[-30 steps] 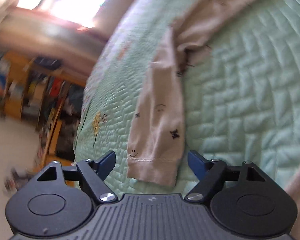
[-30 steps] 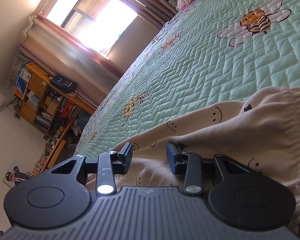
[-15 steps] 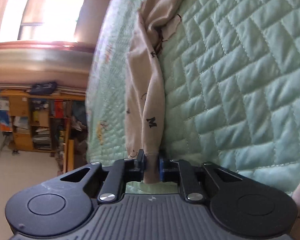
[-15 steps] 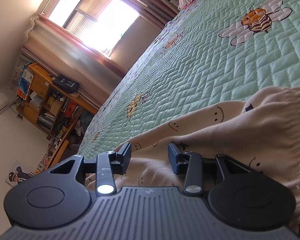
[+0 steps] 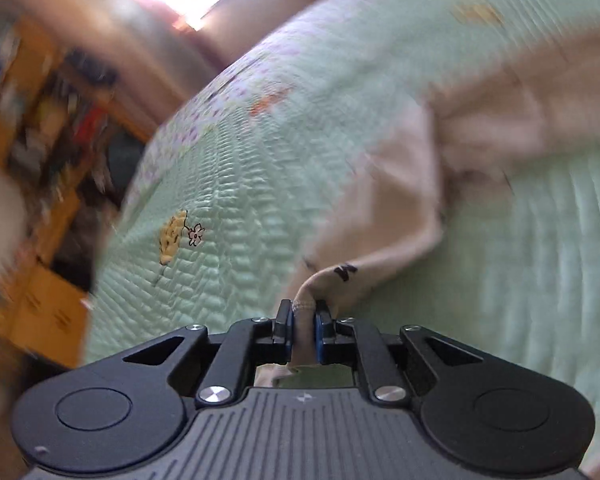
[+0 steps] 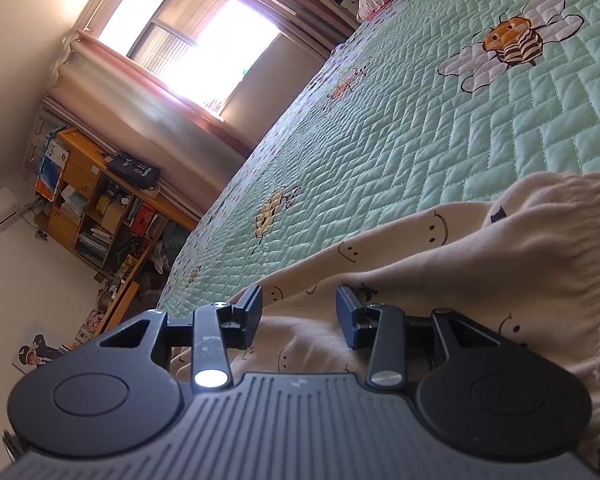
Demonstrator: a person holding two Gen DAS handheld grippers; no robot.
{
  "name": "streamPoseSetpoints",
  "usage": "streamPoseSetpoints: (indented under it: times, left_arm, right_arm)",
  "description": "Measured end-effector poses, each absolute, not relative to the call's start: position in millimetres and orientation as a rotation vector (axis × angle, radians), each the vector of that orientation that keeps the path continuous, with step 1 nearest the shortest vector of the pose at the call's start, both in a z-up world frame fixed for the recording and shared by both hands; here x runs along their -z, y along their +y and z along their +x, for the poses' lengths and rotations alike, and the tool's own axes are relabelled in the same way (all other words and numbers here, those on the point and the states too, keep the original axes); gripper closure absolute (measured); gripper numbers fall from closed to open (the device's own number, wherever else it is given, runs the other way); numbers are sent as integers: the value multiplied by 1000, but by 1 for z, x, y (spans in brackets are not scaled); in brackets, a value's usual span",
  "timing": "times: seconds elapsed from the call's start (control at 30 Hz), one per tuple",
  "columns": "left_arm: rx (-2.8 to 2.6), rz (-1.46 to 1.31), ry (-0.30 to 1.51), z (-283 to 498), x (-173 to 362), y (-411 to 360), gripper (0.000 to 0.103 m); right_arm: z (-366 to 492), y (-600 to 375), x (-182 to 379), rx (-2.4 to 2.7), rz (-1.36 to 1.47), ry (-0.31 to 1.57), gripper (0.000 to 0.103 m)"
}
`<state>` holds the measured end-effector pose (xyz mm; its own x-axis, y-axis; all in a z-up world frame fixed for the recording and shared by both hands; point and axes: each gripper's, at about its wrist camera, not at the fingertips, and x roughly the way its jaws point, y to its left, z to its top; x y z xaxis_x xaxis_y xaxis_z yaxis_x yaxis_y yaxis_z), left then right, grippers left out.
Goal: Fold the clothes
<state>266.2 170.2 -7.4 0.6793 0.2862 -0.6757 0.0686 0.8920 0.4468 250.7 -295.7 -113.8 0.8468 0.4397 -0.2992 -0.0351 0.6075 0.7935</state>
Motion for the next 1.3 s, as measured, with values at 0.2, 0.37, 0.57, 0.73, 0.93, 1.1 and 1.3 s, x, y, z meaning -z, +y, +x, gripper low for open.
streamPoseSetpoints:
  times: [0.2,0.37,0.57,0.73,0.93,1.1,1.3]
  left_arm:
    - [-386,-10,775,349,-26,272,59]
    - [-511,73,775,366,-13,292,16]
    - [-544,-255,772,320,16,319,1]
    - [-326,-749,700,296,49,329,3]
    - [-248,-915,599,306,75,326,2]
    - [-205,-977,516,317,90,334,3]
    - [-194,-962,483,330,95,333,16]
  right_arm:
    - [251,-294,114,-283,868,503,60]
    - [252,-292,113,-283,863,503,60]
    - [251,-293,113,-284,866,499,60]
    - [251,-292,113,-285,867,496,60]
    - [252,-294,114,-285,868,494,59]
    - [252,-293,114,-284,865,494,59]
    - [252,-293,113,-283,862,491,59]
